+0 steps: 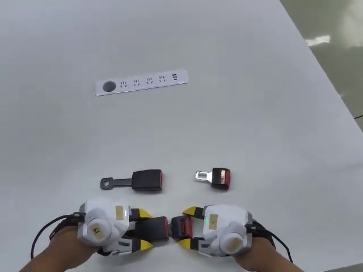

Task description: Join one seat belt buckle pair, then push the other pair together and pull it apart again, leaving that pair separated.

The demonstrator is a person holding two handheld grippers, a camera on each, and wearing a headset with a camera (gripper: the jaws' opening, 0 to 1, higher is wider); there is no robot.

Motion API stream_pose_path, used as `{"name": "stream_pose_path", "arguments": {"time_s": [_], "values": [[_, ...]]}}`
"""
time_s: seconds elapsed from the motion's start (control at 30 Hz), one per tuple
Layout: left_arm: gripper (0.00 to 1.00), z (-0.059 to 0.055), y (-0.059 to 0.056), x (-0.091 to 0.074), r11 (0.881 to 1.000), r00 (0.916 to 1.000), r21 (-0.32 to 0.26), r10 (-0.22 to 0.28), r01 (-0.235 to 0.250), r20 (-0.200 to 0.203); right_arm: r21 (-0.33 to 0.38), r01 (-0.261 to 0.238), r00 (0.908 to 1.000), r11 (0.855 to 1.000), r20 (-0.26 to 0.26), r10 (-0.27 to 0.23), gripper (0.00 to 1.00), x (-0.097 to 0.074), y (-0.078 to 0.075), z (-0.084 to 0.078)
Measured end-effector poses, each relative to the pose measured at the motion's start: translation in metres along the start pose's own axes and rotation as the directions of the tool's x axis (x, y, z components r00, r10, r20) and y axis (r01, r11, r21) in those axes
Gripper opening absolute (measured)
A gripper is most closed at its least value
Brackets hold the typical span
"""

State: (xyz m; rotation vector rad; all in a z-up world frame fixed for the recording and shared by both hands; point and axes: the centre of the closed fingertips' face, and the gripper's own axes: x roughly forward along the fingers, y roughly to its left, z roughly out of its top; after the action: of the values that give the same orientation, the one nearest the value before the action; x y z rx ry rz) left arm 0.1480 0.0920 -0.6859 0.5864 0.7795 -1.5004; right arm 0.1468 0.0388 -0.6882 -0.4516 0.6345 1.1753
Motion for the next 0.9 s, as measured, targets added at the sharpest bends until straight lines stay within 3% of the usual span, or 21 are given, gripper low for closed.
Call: {"name": "stream_pose_path", "arguments": {"time_s": [0.1,0.17,0.23,0.3,0.33,0.4,0.43,0.57,0.8,0.9], "values": [[0.35,-0.001,0.001,0.001,1.0,0.9999,0.02,0.001,0.0,-0.015,-0.009,0.004,0.9998,1.0,-0.017,-0.004,0.35,0.0,0.0,0.0],[0.36,-0.002,0.002,-0.001,0.998,0.9994,-0.051,0.02,-0.022,-0.029,0.012,0.022,0.9996,1.0,-0.02,-0.021,0.36,-0.002,-0.001,0.001],[0.37,-0.004,0.003,-0.003,0.995,0.9987,-0.09,0.027,-0.031,-0.043,0.03,0.032,0.9991,0.999,-0.029,-0.031,0.45,-0.005,-0.002,0.001],[0.42,-0.005,0.004,-0.008,0.997,0.9981,-0.069,0.034,-0.037,-0.051,0.062,0.041,0.9992,0.997,0.001,-0.041,0.56,-0.01,-0.004,0.005],[0.49,-0.005,0.005,-0.01,0.996,0.9982,-0.072,0.04,-0.043,-0.043,0.071,0.04,0.9991,0.997,0.009,-0.041,0.57,-0.013,-0.005,0.005],[0.57,0.009,0.007,-0.016,0.994,0.998,-0.1,0.055,-0.051,0.033,0.071,0.04,0.999,0.997,0.015,-0.042,0.55,-0.018,-0.006,0.005],[0.59,0.013,0.007,-0.02,0.992,0.9971,-0.112,0.057,-0.051,0.05,0.072,0.043,0.9989,0.996,0.016,-0.044,0.56,-0.02,-0.007,0.005],[0.63,0.021,0.01,-0.03,0.992,0.9954,-0.108,0.068,-0.061,0.067,0.106,0.066,0.9961,0.992,0.052,-0.072,0.62,-0.031,-0.017,0.01],[0.78,0.032,0.034,-0.046,0.987,0.9869,-0.111,0.129,-0.118,0.096,0.132,0.118,0.9893,0.984,0.069,-0.128,0.69,-0.052,-0.046,0.013],[0.78,0.036,0.043,-0.053,0.985,0.9846,-0.111,0.143,-0.131,0.101,0.151,0.146,0.9842,0.978,0.079,-0.159,0.71,-0.061,-0.063,0.016]]}}
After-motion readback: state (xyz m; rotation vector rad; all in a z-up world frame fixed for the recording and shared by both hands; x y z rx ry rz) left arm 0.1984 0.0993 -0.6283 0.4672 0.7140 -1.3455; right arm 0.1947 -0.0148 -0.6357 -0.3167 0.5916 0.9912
